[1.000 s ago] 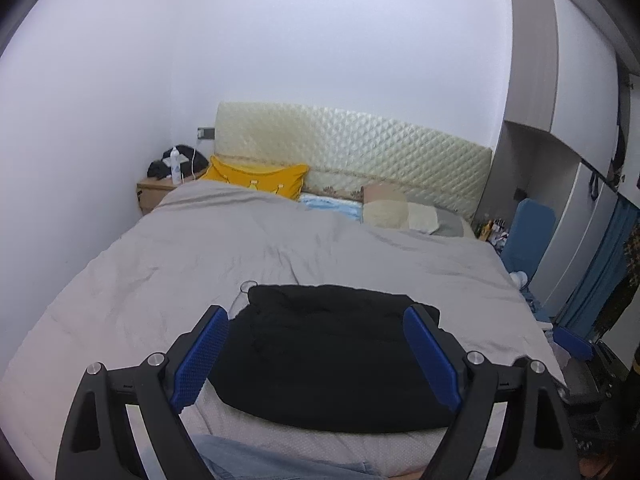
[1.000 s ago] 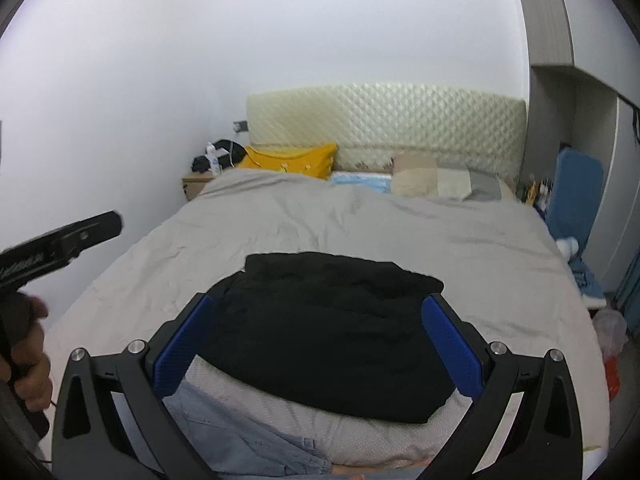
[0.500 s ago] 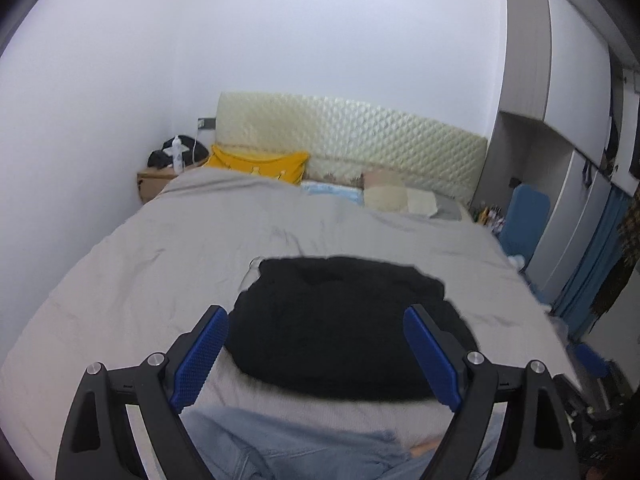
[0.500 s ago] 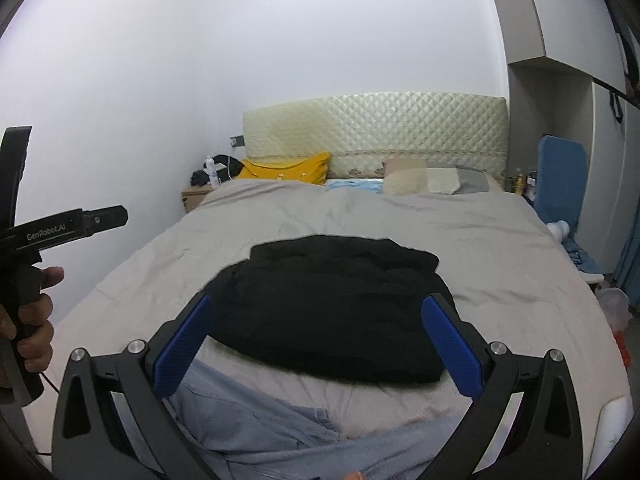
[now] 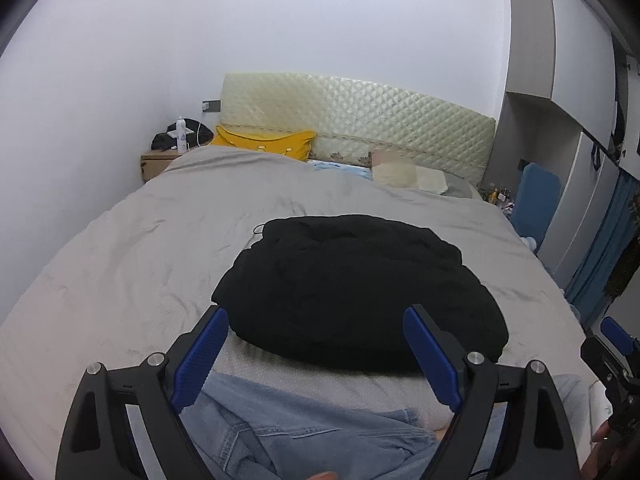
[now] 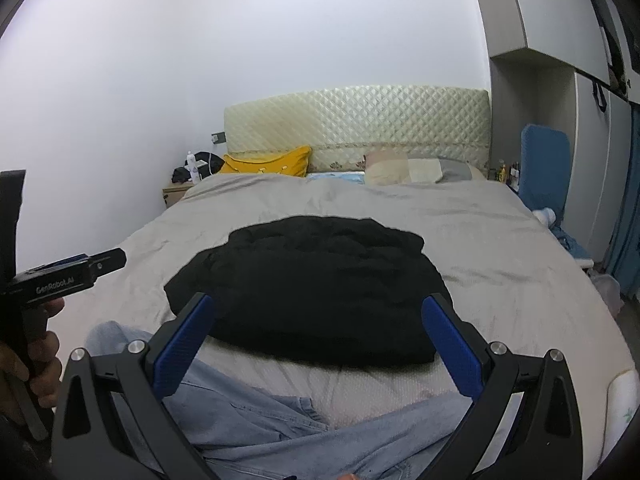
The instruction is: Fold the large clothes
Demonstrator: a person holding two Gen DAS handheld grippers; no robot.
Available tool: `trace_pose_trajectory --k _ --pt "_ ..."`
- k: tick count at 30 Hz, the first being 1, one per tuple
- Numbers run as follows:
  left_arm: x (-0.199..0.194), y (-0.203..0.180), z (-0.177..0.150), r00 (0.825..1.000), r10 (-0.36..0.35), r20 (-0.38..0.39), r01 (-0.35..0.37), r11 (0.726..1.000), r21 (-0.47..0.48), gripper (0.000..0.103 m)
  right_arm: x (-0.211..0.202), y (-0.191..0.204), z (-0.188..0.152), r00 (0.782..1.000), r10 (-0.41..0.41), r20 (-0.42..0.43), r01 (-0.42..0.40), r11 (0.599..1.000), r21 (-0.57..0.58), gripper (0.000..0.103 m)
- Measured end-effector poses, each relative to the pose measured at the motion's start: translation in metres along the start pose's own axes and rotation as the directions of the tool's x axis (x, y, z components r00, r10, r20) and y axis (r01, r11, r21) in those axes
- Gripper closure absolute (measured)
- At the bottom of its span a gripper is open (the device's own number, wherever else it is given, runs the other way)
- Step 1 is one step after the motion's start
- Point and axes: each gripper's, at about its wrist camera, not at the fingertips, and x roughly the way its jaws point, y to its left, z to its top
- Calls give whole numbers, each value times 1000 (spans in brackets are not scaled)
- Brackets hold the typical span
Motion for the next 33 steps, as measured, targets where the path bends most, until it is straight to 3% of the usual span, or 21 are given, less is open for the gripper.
trace_pose_trajectory --k 7,33 --pt "15 -6 -12 1000 15 -5 -15 999 42 14 13 -15 -13 1000 -25 -8 25 998 64 0" --pt "26 -13 -19 1000 9 -28 -7 996 86 14 32 -12 -20 997 -71 -41 73 997 35 0"
